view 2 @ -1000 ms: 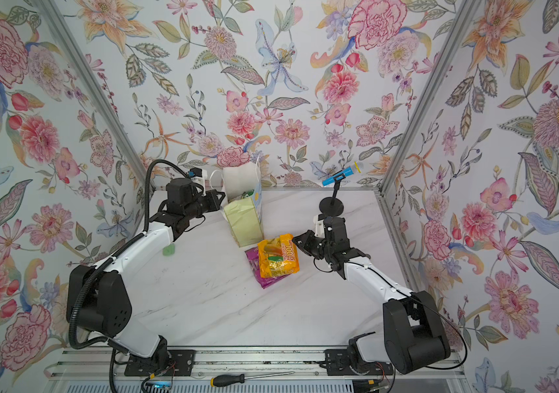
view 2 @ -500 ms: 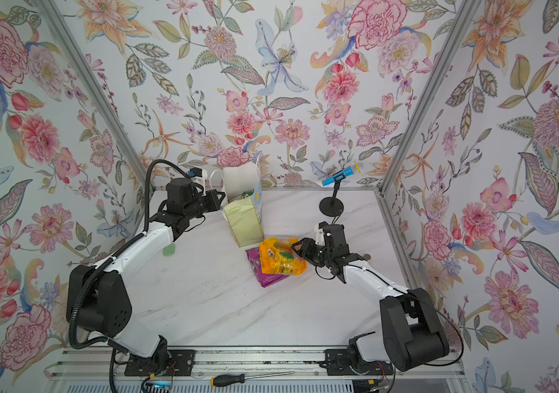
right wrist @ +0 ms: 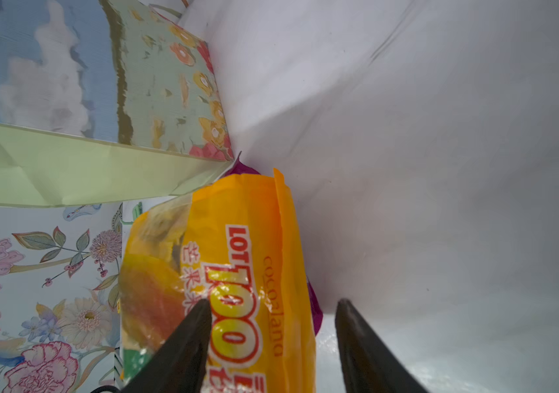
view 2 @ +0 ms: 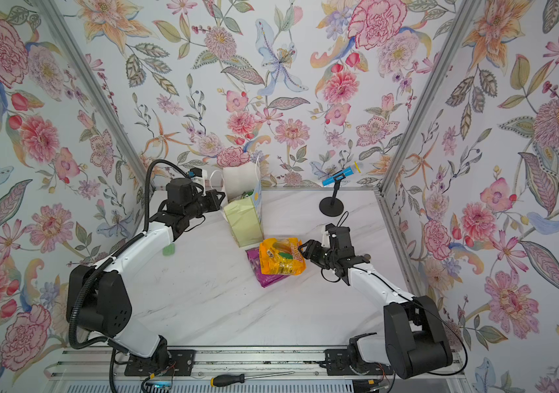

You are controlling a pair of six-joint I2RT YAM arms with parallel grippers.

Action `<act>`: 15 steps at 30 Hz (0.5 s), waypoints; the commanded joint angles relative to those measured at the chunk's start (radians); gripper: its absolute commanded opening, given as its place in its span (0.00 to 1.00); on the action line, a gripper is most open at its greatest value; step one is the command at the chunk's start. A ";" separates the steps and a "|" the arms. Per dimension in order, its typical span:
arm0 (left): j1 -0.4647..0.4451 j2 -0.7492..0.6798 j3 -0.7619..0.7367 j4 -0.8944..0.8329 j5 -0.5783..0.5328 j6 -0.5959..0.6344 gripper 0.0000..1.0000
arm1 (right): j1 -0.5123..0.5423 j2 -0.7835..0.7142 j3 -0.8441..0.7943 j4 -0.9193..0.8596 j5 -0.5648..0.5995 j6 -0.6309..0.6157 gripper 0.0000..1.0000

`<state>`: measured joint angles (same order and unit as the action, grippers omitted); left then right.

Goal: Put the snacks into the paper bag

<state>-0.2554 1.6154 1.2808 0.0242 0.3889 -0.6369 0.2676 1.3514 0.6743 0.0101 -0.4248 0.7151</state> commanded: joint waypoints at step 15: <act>-0.003 -0.011 0.036 -0.004 0.010 0.007 0.00 | 0.004 0.001 -0.033 0.264 -0.110 0.117 0.00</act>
<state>-0.2554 1.6154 1.2819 0.0231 0.3885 -0.6369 0.2668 1.4170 0.6102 0.2550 -0.5175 0.8200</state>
